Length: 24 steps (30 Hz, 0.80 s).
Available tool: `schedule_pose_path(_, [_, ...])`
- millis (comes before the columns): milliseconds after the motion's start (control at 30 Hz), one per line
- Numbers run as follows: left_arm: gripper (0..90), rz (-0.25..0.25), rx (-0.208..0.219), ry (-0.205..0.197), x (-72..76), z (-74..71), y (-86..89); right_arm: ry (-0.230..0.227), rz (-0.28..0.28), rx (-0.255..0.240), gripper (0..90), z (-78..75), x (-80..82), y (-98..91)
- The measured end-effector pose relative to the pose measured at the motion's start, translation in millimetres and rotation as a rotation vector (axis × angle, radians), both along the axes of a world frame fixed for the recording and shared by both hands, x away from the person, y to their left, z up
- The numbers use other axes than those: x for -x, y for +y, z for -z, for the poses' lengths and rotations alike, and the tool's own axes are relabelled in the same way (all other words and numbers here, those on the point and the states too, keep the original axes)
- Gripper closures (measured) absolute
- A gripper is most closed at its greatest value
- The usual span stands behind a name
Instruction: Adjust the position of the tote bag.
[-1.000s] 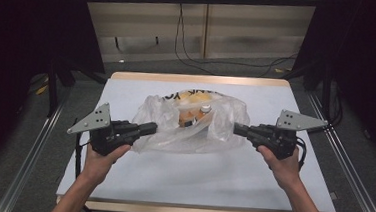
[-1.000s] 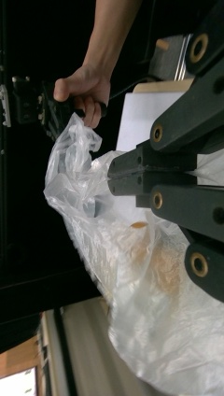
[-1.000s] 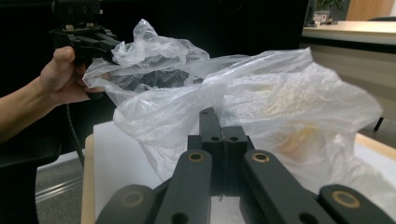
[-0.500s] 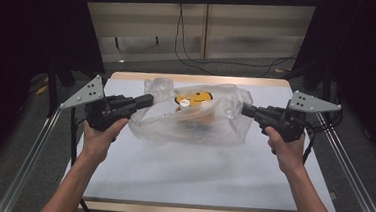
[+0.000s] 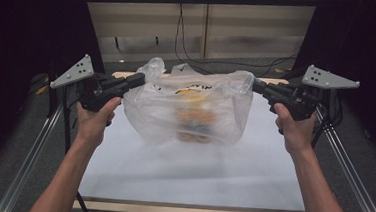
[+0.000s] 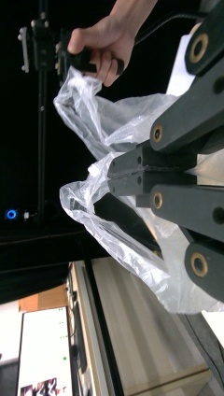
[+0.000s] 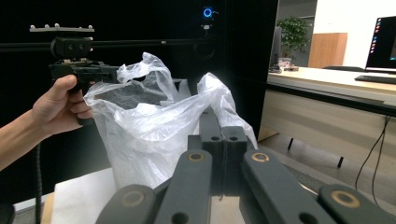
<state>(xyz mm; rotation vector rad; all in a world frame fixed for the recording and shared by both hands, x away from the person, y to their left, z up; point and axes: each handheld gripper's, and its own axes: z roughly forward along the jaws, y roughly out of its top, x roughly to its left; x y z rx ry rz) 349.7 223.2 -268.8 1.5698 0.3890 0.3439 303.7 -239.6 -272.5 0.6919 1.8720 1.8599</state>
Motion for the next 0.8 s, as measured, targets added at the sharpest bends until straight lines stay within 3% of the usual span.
schedule_pose_path(67, [90.0, -0.011, 0.013, 0.006, -4.8, -3.6, 0.6, 0.003, 0.008, 0.005, 90.0, -3.0, -3.9, 1.2])
schedule_pose_path(233, [90.0, -0.03, -0.007, -0.005, -12.0, -11.0, 1.7, 0.004, 0.019, 0.009, 90.0, -9.7, -10.8, 4.9])
schedule_pose_path(467, [90.0, -0.067, 0.018, -0.005, -19.8, -19.3, 5.6, 0.019, 0.048, -0.01, 90.0, -11.8, -24.0, 3.6])
schedule_pose_path(567, [90.0, -0.105, 0.022, -0.009, -25.3, -19.5, 11.1, 0.028, 0.076, -0.002, 90.0, -12.7, -29.8, -1.8])
schedule_pose_path(633, [90.0, -0.14, 0.047, 0.006, -28.1, -19.2, 15.3, 0.035, 0.096, 0.008, 90.0, -13.0, -33.3, -6.3])
schedule_pose_path(667, [90.0, -0.143, 0.026, 0.0, -30.8, -19.0, 19.3, 0.036, 0.102, 0.011, 90.0, -12.9, -35.4, -9.1])
schedule_pose_path(800, [90.0, -0.212, 0.04, 0.023, -40.7, -18.7, 28.4, 0.062, 0.136, 0.005, 90.0, -11.1, -43.1, -19.1])
